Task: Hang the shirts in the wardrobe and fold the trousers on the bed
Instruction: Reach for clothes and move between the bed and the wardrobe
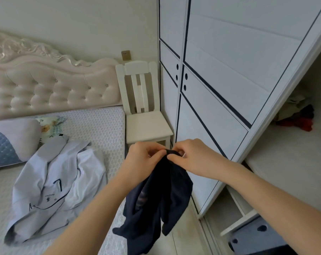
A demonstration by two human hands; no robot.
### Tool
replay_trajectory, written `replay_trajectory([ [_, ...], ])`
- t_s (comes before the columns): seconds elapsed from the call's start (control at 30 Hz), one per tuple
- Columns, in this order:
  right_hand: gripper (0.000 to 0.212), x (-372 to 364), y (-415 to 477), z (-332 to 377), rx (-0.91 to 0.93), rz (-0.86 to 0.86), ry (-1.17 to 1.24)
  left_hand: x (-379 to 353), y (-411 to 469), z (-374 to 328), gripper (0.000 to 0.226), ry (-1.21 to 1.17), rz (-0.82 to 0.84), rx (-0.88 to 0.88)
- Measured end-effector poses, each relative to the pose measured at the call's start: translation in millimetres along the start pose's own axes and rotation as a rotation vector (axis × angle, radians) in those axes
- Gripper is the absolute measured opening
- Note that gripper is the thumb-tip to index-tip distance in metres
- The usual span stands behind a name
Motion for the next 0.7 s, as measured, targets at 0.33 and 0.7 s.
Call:
replay_trajectory([
  [0.33, 0.013, -10, 1, -6, -0.047, -0.041, 0.130, -12, -15, 20, 0.017, -0.316, 0.014, 0.173],
  [0.7, 0.019, -1, -6, -5, -0.039, -0.055, 0.191, -50, -27, 29, 0.021, -0.706, 0.182, 0.467],
])
Point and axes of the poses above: each hand's wrist, its own y-axis towards the middle knuckle, its own x-axis out of the back of the hand, z = x × y, the point moved 5 cm from there along y, towards the middle knuckle, and after that the axes turned 6 degrees about -z, right-handed, at the moved point
